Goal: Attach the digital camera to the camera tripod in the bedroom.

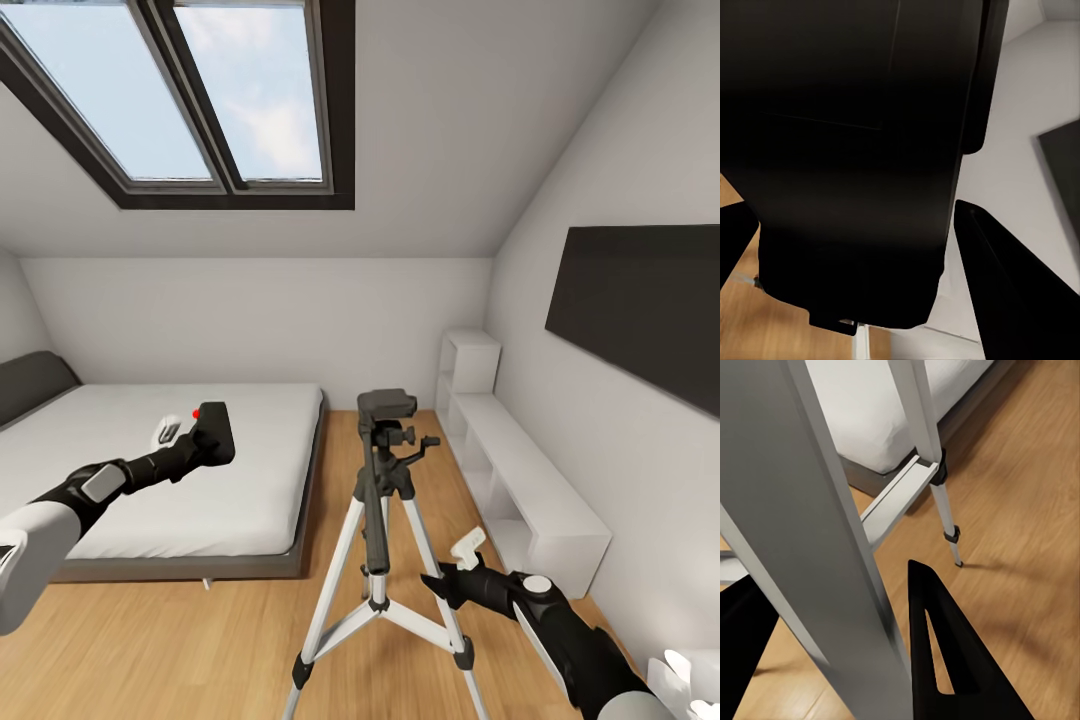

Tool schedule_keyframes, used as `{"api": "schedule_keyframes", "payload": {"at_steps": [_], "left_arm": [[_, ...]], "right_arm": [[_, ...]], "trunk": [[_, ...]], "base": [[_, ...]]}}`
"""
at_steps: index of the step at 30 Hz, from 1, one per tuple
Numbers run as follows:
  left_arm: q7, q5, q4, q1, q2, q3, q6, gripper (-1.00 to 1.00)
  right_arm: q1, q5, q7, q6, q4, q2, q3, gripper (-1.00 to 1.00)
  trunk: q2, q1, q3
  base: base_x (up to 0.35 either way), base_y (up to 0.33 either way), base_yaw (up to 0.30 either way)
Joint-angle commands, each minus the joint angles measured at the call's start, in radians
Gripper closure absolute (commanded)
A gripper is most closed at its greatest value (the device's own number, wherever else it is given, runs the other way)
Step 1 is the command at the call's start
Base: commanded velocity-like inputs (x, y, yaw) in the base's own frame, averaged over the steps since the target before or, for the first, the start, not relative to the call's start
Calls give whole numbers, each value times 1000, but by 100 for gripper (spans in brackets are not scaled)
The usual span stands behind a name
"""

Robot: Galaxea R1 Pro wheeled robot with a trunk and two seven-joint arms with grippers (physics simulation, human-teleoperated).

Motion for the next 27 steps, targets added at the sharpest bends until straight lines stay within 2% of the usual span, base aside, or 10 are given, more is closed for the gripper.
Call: {"api": "schedule_keyframes", "payload": {"at_steps": [1,27], "left_arm": [[-3,-1,2,-1,0,11,7,100],[-3,-1,42,0,0,11,4,100]], "right_arm": [[0,21,2,-3,32,-1,0,100],[0,21,-1,-16,53,-1,-3,100]], "trunk": [[0,1,-1],[0,1,-1]], "base": [[0,0,0],[0,0,0]]}}
